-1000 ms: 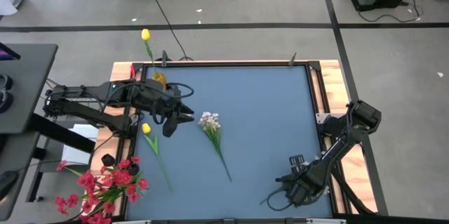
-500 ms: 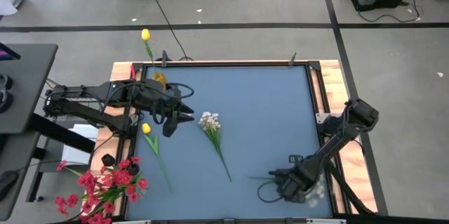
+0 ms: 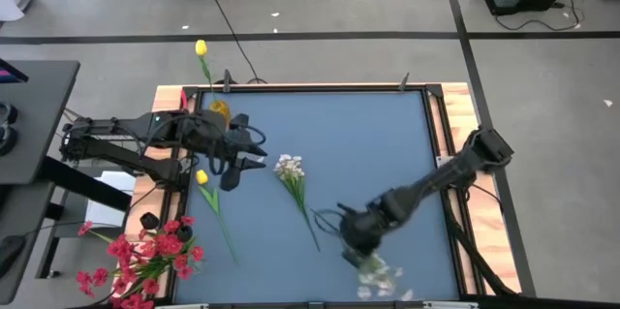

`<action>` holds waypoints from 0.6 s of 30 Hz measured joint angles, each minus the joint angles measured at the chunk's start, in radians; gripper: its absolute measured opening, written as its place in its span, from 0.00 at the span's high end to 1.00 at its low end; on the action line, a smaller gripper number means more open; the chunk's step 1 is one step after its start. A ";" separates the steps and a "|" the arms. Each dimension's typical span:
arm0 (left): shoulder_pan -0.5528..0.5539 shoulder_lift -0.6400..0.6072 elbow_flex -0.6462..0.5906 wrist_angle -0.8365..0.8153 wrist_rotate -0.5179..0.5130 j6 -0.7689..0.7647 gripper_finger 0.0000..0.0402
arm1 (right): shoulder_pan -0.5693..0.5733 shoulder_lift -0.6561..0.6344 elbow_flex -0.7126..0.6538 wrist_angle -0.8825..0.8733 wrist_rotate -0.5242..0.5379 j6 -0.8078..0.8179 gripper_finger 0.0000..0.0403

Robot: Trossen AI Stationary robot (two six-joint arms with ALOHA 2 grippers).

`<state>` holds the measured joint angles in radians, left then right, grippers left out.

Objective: Sort flowers into vase by color
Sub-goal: Put the right white flowers into the yellow transparent vase

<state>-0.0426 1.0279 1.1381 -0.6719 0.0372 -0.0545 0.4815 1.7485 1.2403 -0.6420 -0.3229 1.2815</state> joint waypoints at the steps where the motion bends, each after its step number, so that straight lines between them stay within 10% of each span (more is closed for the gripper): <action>1: -0.005 0.000 0.000 -0.010 0.000 0.021 0.64 | -0.023 0.000 0.009 0.030 -0.012 0.014 0.96; 18: -0.166 0.010 0.000 -0.029 -0.034 0.342 0.64 | -0.359 0.000 0.030 0.804 -0.223 0.579 0.95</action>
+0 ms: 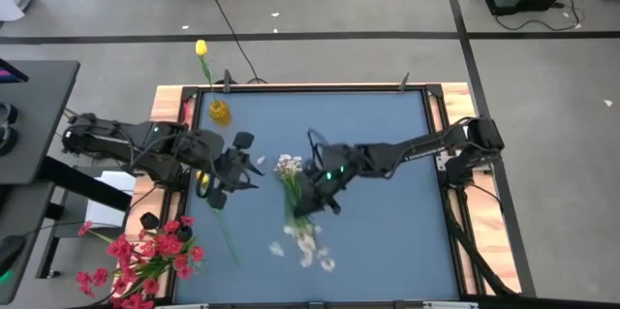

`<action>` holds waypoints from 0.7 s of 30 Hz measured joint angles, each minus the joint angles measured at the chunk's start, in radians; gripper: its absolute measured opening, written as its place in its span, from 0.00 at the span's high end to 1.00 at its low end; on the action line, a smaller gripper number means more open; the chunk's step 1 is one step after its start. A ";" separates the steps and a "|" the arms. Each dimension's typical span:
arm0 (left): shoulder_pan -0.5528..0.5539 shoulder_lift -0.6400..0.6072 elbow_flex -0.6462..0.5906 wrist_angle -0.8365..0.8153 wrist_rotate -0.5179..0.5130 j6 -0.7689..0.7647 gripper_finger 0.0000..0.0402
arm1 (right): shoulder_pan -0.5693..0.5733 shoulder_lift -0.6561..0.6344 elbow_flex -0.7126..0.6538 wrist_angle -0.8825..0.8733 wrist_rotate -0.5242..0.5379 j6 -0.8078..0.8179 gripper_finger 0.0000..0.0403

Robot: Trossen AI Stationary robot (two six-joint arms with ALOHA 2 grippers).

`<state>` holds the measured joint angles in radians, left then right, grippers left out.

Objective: Sort flowers into vase by color
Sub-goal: Put the right white flowers into the yellow transparent vase

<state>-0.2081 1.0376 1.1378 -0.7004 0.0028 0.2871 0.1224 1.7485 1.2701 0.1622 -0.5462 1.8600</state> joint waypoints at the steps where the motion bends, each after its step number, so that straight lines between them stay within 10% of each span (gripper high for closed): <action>1: -0.003 0.004 0.000 0.004 -0.026 0.006 0.64 | -0.014 0.000 0.000 0.035 -0.012 0.027 0.95; 21: -0.004 0.183 -0.001 0.145 -0.252 0.033 0.52 | -0.192 -0.002 0.000 0.242 -0.251 0.213 0.95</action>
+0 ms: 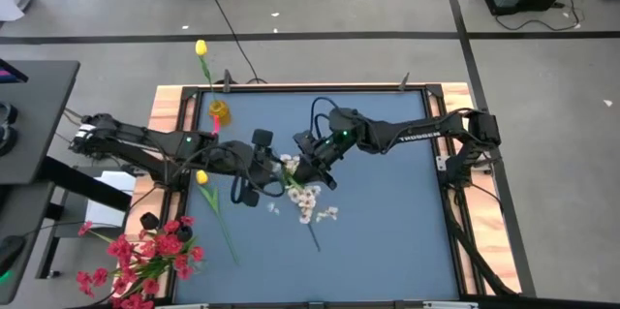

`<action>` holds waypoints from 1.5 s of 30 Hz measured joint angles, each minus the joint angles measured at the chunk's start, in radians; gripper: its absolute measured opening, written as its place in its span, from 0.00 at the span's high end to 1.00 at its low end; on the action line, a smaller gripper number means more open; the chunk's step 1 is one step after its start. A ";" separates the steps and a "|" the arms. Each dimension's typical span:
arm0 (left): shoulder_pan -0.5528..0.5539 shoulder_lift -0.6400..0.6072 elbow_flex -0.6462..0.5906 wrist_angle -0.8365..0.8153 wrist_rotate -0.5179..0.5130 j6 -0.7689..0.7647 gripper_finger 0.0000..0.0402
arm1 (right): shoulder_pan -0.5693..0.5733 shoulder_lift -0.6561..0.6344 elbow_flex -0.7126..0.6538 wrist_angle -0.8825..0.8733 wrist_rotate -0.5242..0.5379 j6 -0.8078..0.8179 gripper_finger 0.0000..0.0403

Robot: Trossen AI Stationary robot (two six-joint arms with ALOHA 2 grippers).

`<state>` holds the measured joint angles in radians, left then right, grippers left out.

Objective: Sort flowers into vase by color
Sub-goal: Put the right white flowers into the yellow transparent vase

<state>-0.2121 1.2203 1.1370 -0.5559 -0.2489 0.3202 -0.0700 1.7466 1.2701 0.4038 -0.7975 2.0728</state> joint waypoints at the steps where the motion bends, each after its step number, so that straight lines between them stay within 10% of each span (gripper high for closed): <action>1: 0.001 0.005 0.000 0.008 -0.014 0.000 0.52 | -0.005 0.000 0.000 0.000 -0.010 -0.001 0.95; 20: 0.044 -0.001 0.001 0.047 0.002 -0.015 0.97 | -0.073 0.000 0.000 -0.008 -0.024 -0.208 0.88; 33: 0.099 -0.049 0.000 -0.028 0.000 -0.153 0.98 | -0.070 -0.001 0.000 0.029 0.311 -0.568 0.58; 45: 0.227 -0.220 -0.016 -0.134 -0.037 -0.320 0.98 | -0.073 -0.103 0.000 0.083 0.479 -0.947 0.56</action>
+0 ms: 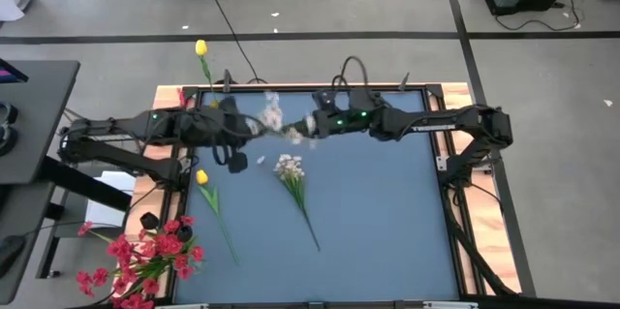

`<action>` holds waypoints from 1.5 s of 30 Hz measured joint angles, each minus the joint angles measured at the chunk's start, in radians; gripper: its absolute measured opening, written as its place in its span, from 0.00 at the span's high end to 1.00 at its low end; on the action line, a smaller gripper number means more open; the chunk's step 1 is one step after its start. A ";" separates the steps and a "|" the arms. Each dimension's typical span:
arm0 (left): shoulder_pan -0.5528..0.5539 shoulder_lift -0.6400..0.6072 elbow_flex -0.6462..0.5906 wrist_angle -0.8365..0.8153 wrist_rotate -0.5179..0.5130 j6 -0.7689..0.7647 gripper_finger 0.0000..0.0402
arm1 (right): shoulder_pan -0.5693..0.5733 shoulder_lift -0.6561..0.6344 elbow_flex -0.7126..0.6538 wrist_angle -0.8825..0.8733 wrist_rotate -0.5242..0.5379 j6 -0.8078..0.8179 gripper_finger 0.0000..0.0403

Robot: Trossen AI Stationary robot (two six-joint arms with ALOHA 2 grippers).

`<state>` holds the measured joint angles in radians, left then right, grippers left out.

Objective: Sort flowers into vase by color
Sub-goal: Put the right white flowers into the yellow transparent vase

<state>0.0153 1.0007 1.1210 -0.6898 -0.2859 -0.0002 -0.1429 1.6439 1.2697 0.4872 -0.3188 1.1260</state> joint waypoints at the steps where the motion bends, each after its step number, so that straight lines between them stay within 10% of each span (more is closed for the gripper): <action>1: 0.012 -0.023 -0.023 0.017 -0.024 -0.018 0.98 | 0.000 -0.013 0.000 0.003 0.001 -0.026 0.56; 10: 0.143 -0.266 -0.354 0.356 -0.171 -0.154 0.98 | -0.012 -0.098 0.000 -0.180 -0.047 -0.171 0.56; 18: 0.266 -0.362 -0.392 0.366 -0.409 -0.172 0.98 | -0.013 -0.092 0.000 -0.570 -0.061 -0.268 0.56; 45: 0.569 -0.470 -0.662 0.660 -0.436 -0.117 0.98 | -0.162 -0.091 0.000 -0.614 0.134 -0.588 0.56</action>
<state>0.5843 0.5310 0.4593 -0.0299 -0.7219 -0.1173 -0.3046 1.5528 1.2701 -0.1272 -0.1847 0.5381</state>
